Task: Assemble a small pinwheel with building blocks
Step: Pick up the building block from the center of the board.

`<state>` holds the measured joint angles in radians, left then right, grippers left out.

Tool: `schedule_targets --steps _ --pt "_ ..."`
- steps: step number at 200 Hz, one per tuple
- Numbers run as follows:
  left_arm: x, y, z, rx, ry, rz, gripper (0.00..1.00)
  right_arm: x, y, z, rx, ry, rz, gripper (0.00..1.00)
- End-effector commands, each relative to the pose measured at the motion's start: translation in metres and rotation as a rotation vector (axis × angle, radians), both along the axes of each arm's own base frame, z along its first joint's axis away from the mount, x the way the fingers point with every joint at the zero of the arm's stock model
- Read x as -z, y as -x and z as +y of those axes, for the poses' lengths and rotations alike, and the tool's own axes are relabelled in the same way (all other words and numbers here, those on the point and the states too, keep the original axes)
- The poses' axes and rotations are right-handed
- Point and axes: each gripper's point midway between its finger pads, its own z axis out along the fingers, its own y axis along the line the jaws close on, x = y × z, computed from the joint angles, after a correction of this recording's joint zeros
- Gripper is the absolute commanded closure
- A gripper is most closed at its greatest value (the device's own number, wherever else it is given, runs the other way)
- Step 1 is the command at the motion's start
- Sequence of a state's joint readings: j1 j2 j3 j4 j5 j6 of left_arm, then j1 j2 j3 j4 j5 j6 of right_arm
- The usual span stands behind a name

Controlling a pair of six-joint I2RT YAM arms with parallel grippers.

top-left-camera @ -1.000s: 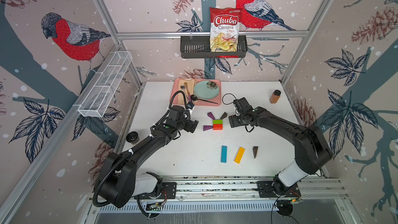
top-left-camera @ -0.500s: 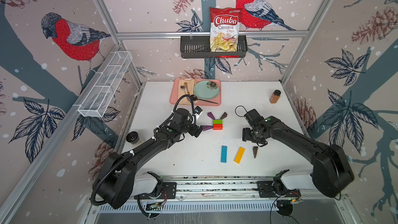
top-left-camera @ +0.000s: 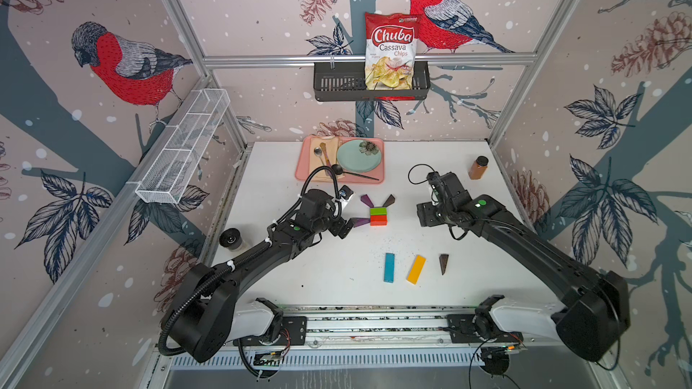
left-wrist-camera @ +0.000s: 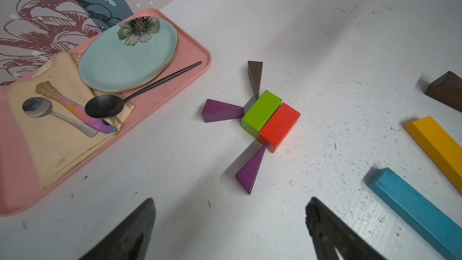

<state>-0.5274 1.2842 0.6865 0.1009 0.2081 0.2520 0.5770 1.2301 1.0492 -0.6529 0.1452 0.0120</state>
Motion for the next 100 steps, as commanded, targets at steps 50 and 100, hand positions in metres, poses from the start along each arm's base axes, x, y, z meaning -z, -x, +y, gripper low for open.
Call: schedule_targets --steps 50,100 --pt "-0.015 -0.011 0.017 -0.111 -0.003 -0.094 0.06 0.049 0.029 -0.065 -1.142 0.623 -0.146 0.36" --pt "-0.008 -0.013 0.028 -0.157 0.000 -0.102 0.05 0.061 0.092 -0.066 -1.295 0.643 -0.056 0.43"
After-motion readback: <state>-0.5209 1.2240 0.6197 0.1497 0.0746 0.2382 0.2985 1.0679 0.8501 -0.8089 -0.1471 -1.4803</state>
